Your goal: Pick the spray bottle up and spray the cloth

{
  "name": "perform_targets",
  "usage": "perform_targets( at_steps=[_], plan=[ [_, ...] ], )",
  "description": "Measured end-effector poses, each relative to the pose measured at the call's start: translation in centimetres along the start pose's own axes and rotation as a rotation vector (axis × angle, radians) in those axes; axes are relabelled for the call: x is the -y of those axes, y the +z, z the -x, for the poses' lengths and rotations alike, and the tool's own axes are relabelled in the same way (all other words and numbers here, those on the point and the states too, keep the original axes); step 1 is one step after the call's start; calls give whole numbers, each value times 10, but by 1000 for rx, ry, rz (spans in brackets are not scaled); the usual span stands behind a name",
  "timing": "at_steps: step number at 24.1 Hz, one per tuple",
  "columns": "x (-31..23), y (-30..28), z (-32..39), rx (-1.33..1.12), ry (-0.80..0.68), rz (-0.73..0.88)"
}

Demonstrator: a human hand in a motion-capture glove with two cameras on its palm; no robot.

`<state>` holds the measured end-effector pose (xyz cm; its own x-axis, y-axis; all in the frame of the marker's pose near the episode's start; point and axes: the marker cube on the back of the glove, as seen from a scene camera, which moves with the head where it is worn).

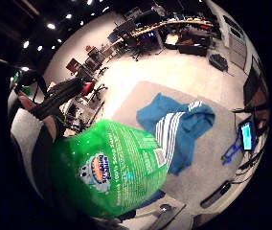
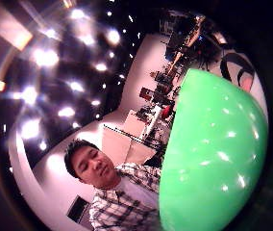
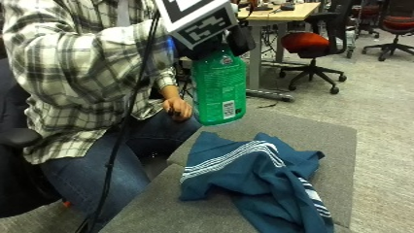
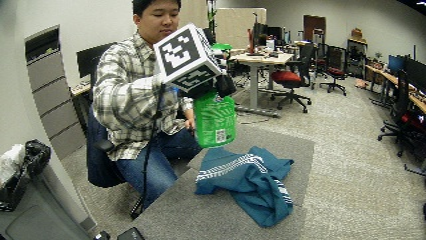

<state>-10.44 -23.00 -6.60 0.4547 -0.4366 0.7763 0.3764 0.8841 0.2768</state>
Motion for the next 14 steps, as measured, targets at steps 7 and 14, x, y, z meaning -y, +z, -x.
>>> perform_targets(
  at_steps=[7, 14],
  plan=[
    [17, 44, -2, 93, -39, 77],
    [45, 126, -22, 242, -72, 99]
  ],
)
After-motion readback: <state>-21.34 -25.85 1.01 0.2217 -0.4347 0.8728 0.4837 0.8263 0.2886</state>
